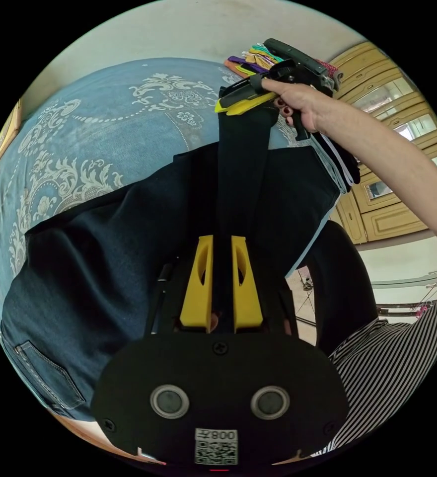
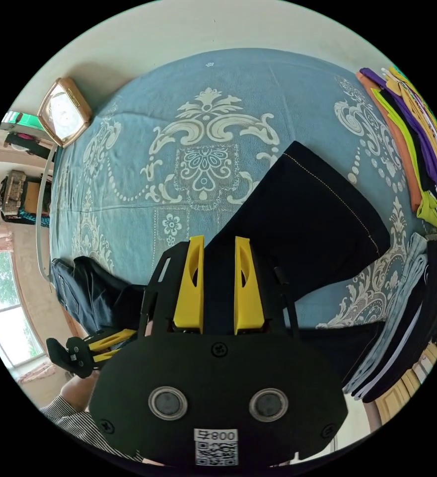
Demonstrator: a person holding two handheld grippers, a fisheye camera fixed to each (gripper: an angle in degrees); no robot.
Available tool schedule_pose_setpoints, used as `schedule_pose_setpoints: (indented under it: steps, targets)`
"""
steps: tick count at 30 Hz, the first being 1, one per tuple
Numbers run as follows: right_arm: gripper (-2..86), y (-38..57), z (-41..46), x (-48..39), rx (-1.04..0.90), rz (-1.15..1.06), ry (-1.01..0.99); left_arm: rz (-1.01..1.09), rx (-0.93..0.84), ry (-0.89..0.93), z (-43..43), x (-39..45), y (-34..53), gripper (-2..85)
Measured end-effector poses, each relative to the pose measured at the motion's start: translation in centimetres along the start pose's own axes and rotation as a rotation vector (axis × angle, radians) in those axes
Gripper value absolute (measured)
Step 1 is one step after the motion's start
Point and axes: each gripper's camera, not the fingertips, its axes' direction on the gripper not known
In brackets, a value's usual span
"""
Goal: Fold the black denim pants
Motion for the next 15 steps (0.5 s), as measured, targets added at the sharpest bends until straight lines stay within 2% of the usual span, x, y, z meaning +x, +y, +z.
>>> schedule_pose_setpoints:
  steps: [6, 11, 15]
  targets:
    - [4.8, 1.0, 0.5, 2.8, -0.016, -0.038, 0.1, 0.007, -0.001, 0.0, -3.8, 2.4, -4.5, 2.5]
    - [1.1, 3.2, -0.4, 5.8, -0.003, -0.081, 0.089, 0.012, 0.014, 0.049, -8.5, 5.0, -8.2, 1.4]
    - [0.5, 7.6, -3.6, 9.9, 0.104, -0.104, 0.001, 0.052, 0.045, 0.074, -12.6, 8.1, -10.4, 1.3]
